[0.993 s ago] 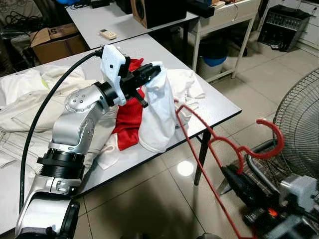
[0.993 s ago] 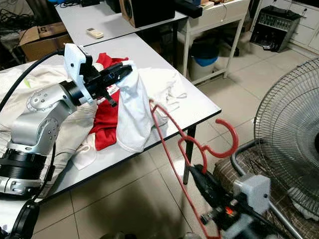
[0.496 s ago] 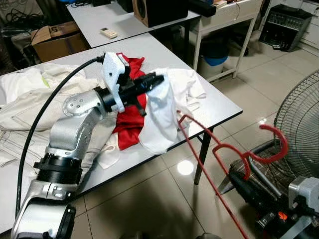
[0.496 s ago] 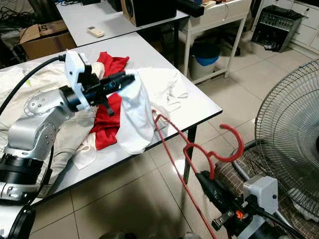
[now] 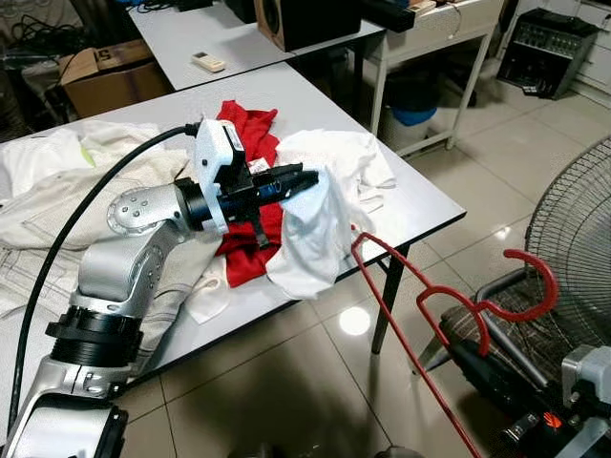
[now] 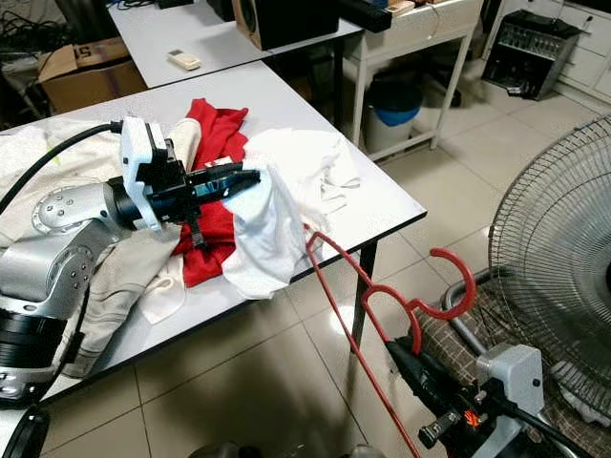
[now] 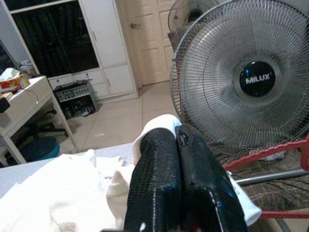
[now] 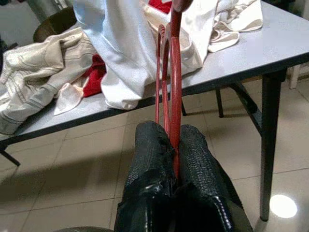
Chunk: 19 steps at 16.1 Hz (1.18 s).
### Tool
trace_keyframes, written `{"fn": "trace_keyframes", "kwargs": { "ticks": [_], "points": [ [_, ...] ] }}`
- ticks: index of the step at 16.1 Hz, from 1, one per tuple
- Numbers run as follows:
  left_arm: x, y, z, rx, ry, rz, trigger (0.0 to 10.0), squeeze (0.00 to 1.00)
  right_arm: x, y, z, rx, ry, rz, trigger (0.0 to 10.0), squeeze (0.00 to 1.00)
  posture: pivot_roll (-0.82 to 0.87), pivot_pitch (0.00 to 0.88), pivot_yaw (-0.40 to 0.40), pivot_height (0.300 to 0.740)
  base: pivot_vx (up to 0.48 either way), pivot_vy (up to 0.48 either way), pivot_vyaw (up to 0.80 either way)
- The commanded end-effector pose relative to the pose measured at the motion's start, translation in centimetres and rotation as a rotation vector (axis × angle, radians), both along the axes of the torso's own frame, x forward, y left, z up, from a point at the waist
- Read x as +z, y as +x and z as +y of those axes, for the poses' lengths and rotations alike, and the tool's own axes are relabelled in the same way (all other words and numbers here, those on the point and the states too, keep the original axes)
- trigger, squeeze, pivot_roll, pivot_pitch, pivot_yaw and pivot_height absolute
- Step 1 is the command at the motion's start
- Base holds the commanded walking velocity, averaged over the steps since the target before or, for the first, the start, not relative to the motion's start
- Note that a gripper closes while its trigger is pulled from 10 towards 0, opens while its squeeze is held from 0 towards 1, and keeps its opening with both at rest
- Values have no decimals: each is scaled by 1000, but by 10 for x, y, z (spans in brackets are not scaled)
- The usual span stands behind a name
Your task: Hang hanger
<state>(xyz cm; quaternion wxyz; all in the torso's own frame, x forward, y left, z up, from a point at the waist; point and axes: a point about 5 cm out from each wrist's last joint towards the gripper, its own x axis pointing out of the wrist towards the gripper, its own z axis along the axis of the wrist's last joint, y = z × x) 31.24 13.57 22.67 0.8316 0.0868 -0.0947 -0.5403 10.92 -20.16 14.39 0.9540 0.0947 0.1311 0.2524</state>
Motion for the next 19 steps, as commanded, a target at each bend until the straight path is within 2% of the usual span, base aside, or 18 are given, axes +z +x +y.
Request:
{"fn": "trace_keyframes", "kwargs": {
  "ticks": [1, 4, 8, 11, 16, 19],
  "points": [
    [-3, -1, 1, -1, 38, -5, 0, 0, 3, -1, -4, -4, -2, -10, 10000, 0, -147, 42, 90, 740, 0, 0, 0],
    [-4, -6, 0, -48, 42, 3, 0, 0, 1, 0, -6, -9, -11, 1, 10000, 0, -146, 43, 90, 740, 0, 0, 0],
    [-14, -15, 5, -99, 125, 20, 0, 0, 3, -1, -10, -11, -8, -9, 10000, 0, -145, 45, 88, 740, 0, 0, 0],
    [-17, -21, 5, -131, 147, 34, 0, 0, 3, -1, -11, -10, -15, 0, 10000, 0, -145, 45, 86, 740, 0, 0, 0],
    [-18, -26, -1, -169, 139, 35, 0, 0, -19, -2, -14, 11, -25, 85, 10000, 0, -136, 37, 84, 740, 0, 0, 0],
    [-19, -32, 0, -209, 156, 47, 0, 0, -23, 1, -15, 11, -34, 89, 10000, 0, -132, 33, 85, 740, 0, 0, 0]
  ]
}}
